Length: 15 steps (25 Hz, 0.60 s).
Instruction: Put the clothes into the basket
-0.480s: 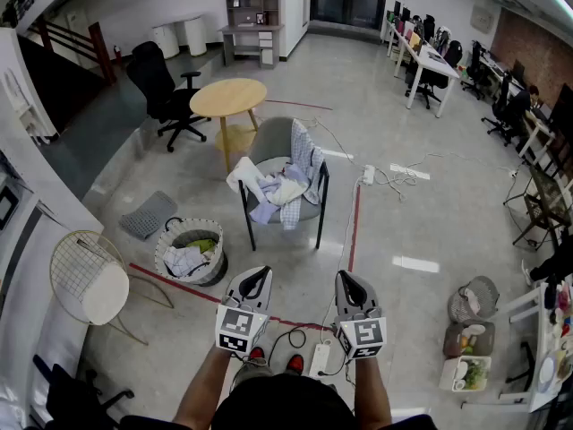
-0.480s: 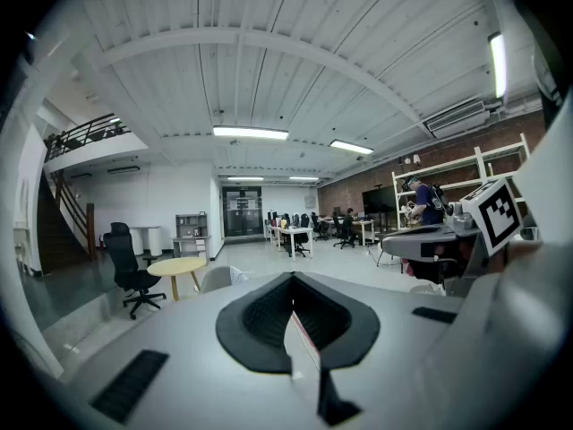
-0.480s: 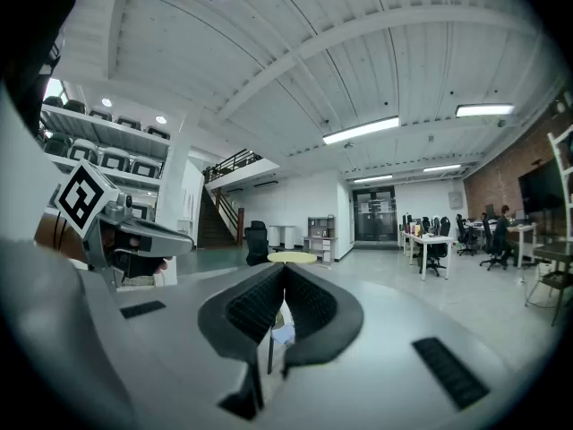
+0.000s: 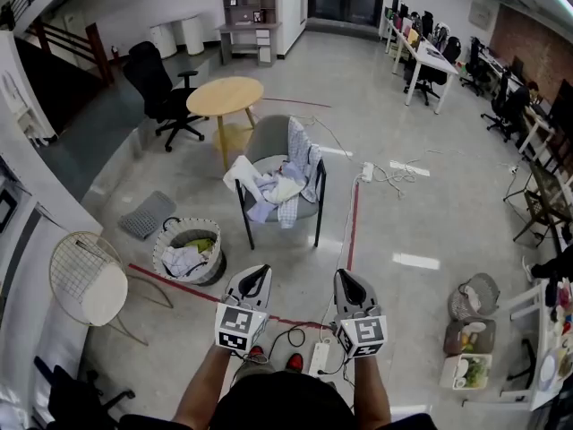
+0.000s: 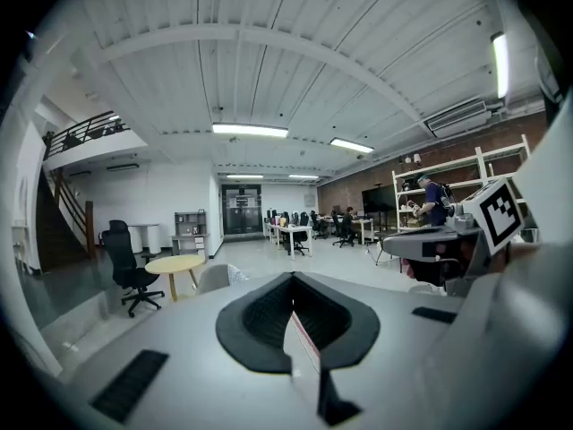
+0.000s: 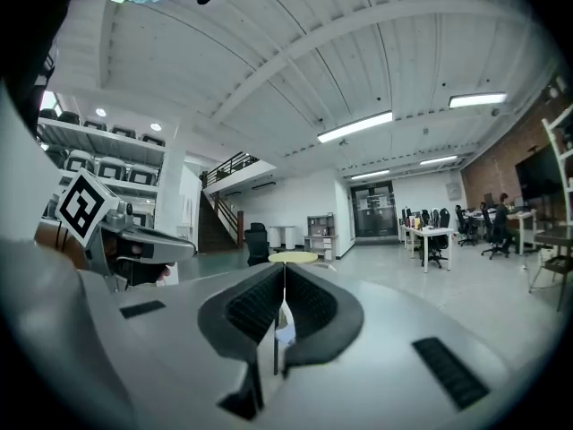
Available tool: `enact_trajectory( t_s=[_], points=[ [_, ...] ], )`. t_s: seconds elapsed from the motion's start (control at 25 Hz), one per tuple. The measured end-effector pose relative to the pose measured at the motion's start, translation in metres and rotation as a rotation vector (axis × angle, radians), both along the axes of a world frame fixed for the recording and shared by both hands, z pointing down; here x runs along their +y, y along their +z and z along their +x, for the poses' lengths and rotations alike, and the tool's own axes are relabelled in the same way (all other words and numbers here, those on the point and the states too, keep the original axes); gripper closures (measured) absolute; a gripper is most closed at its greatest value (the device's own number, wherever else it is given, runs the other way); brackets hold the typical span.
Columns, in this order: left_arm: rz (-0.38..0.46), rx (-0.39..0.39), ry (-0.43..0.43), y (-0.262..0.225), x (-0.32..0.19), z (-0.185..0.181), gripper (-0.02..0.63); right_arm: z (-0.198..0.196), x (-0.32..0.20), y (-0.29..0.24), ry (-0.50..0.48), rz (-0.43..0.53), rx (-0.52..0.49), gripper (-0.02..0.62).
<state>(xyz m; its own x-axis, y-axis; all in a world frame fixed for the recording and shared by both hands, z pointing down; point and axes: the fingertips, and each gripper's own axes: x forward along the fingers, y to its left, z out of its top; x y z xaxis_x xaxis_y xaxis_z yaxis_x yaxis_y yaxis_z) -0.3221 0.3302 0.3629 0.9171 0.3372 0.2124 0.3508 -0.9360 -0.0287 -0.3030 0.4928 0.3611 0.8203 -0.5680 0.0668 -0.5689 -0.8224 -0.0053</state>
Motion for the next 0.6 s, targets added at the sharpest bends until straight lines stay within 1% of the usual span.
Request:
enact_trajectory(
  t_s=[0.32,0.48,0.6],
  points=[
    [0.03,-0.025,-0.004,0.008,0.004,0.015,0.6,0.018,0.0,0.008,-0.014,0.03,-0.01,0.568],
    [0.031,-0.036,-0.002,0.008,0.001,0.036,0.6,0.039,-0.004,0.014,-0.02,0.032,-0.027,0.568],
    [0.031,-0.046,-0.002,0.009,-0.004,0.06,0.6,0.061,-0.008,0.015,-0.019,0.031,-0.038,0.568]
  ],
)
